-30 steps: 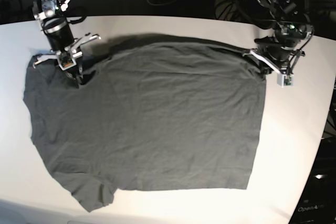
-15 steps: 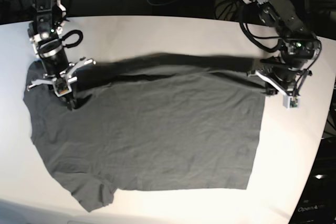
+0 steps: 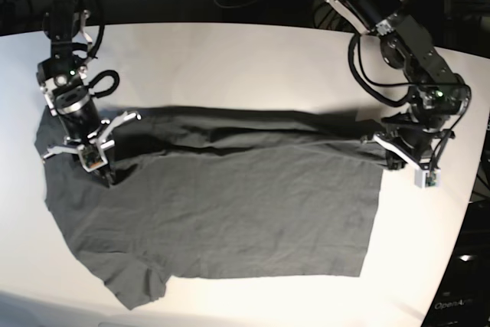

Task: Fold the T-shirt properly
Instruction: 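Lift the shoulder edge and fold it over toward the hem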

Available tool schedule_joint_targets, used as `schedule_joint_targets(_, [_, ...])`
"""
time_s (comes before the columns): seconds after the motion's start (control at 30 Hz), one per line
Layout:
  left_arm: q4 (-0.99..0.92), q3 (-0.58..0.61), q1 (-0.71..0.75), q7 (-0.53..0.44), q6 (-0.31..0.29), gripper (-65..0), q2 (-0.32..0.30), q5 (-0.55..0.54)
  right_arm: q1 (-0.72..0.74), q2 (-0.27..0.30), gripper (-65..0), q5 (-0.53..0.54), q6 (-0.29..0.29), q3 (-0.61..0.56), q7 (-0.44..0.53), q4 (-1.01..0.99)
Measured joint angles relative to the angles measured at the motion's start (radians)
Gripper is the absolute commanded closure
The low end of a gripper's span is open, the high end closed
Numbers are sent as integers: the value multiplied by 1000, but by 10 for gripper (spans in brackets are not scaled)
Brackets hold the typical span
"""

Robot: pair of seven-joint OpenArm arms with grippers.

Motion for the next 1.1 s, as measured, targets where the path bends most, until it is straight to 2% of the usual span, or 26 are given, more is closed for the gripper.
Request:
schedule_joint_targets(0.23, [-27, 0, -61, 3, 0, -29, -17, 0, 97, 0, -4, 0, 2, -2, -3, -116])
schedule_joint_targets(0.33, [-28, 0, -82, 3, 0, -28, -16, 0, 122, 0, -4, -2, 44, -2, -7, -150])
schedule_joint_targets(0.5, [-32, 0, -113, 0, 0, -28, -15, 29, 165, 2, -4, 0, 42, -1, -4, -201])
schedule_joint_targets(0.7, [-133, 0, -119, -5, 0, -28, -18, 60, 213, 3, -4, 0, 45, -2, -6, -261])
schedule_joint_targets(0.8, [-135, 0, -122, -58, 0, -28, -31, 57, 215, 3, -4, -1, 44, -2, -5, -261])
schedule_joint_targets(1.1, [-135, 0, -127, -78, 0, -28, -37, 59, 267, 7, -4, 0, 45, -2, -35, -282])
